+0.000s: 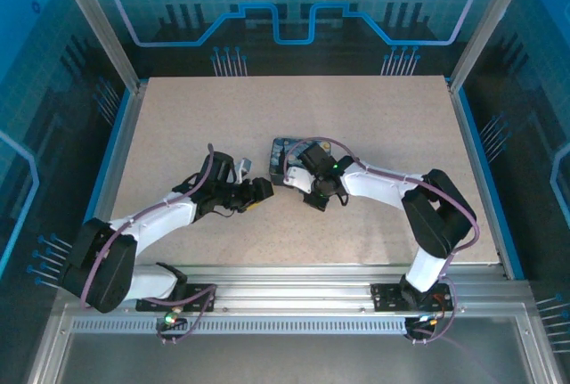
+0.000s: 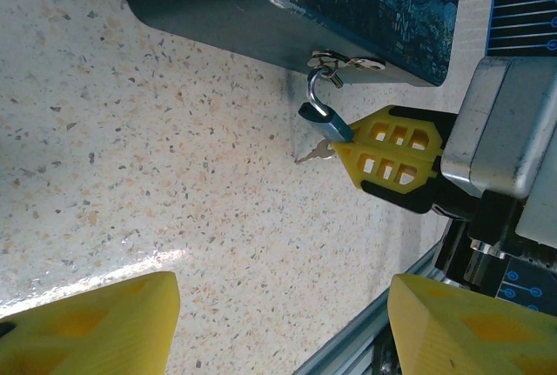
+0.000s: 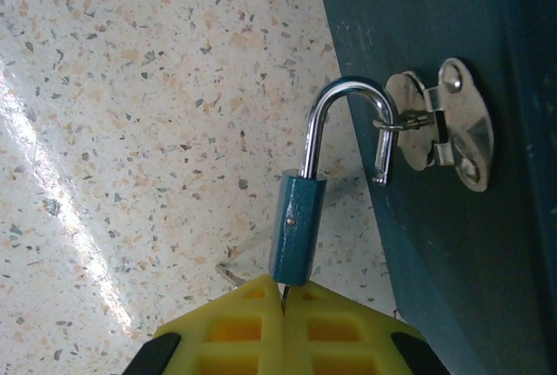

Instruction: Unlock a padlock with a key

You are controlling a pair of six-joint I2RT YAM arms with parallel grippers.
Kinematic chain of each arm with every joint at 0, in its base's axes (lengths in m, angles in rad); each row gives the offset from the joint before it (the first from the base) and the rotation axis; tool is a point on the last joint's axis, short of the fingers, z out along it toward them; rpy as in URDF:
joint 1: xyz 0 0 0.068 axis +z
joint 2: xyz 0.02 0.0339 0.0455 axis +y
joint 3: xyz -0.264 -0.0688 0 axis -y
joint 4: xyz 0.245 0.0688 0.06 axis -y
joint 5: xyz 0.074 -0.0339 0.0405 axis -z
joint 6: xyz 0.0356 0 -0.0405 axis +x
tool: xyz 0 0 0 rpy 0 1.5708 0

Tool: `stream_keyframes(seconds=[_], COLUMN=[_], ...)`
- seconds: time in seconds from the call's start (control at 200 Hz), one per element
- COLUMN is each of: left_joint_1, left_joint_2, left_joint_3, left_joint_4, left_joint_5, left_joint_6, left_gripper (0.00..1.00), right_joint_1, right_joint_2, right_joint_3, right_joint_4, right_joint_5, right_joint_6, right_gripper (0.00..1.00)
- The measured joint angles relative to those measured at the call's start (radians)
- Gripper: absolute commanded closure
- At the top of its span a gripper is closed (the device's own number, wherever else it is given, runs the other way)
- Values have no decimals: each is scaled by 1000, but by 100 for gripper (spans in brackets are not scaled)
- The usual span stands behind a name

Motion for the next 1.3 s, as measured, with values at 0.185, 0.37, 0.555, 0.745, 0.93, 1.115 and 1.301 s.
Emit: stream_keyframes(seconds=[0.185, 0.37, 0.555, 0.745, 0.93, 1.115, 1.301], left_joint_1=[0, 0, 0, 0, -3, -3, -3], left_joint_2=[1, 1, 6, 13, 13, 13, 13], left_joint_3=[0, 0, 0, 0, 0, 0, 0], left_joint_4=[0, 0, 0, 0, 0, -1, -11], left_joint_5=[0, 0, 0, 0, 0, 0, 0], left_joint_6=[0, 0, 0, 0, 0, 0, 0], left_gripper=[35, 34, 34, 34, 34, 34, 34], right_joint_1=[0, 1, 1, 1, 1, 2, 2], right_joint_2=[11, 21, 21, 21, 21, 21, 21], right_joint_3=[6, 9, 9, 9, 9, 9, 9], right_joint_4=[9, 12, 12, 13, 19, 20, 31], right_joint_5=[0, 1, 4, 6, 8, 19, 30], right_joint_6=[-19, -35, -42, -55, -74, -91, -116], right_gripper=[100, 100, 100, 100, 100, 100, 100])
